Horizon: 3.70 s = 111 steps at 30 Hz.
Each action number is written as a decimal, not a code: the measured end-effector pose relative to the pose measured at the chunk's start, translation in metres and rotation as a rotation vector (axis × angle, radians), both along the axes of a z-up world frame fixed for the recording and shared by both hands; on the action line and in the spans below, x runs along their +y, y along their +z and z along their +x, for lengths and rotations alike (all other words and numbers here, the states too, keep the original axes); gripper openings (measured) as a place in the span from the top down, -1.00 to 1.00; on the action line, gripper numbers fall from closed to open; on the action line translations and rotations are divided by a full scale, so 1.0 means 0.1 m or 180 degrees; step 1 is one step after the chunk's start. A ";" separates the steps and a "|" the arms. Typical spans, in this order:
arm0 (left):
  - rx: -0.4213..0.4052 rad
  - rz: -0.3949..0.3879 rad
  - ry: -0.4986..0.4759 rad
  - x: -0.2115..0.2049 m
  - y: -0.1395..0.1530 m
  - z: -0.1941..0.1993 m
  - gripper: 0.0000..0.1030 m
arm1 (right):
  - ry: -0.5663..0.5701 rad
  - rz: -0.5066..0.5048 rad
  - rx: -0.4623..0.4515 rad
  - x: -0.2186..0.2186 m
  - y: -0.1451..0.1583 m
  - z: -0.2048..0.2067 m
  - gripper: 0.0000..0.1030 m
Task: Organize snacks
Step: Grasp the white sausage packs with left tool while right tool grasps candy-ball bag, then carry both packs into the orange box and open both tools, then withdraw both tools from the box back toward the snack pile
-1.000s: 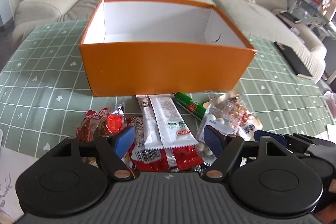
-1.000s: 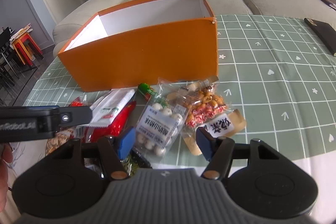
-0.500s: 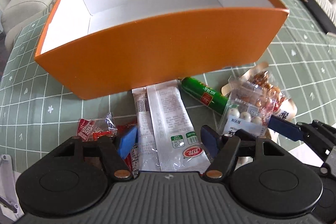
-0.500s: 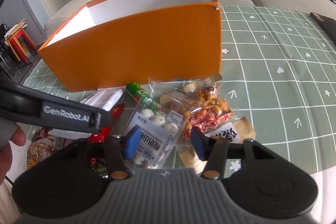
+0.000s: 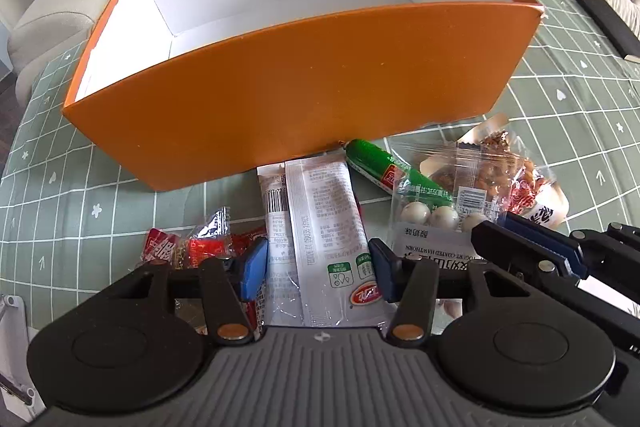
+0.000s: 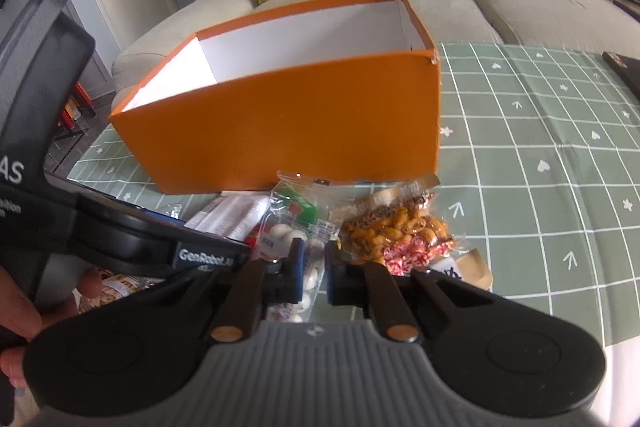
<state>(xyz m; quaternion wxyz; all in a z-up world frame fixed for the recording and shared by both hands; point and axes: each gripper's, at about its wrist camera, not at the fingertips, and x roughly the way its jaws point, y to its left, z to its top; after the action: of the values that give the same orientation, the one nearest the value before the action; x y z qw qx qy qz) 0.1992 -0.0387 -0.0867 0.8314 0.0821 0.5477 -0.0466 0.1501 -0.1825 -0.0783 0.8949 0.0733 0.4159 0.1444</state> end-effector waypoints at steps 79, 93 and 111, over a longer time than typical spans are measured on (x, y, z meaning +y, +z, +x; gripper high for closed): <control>-0.0183 0.0317 0.0006 0.54 0.22 1.21 -0.11 | 0.0316 0.0064 0.0725 0.71 0.10 2.05 1.00; -0.0313 0.0482 0.0008 0.52 0.28 1.14 -0.45 | 0.0318 -0.0139 0.0684 0.84 0.05 2.05 0.84; -0.0981 -0.0312 0.0258 0.71 1.09 0.27 -0.50 | 0.0124 0.0048 -0.0238 0.46 0.96 1.19 -0.27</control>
<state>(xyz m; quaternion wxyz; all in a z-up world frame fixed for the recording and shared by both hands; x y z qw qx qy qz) 0.2262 0.0319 0.0227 0.9097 0.0254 0.4137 -0.0265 0.2687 -0.1366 0.0179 0.9062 0.0665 0.3824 0.1675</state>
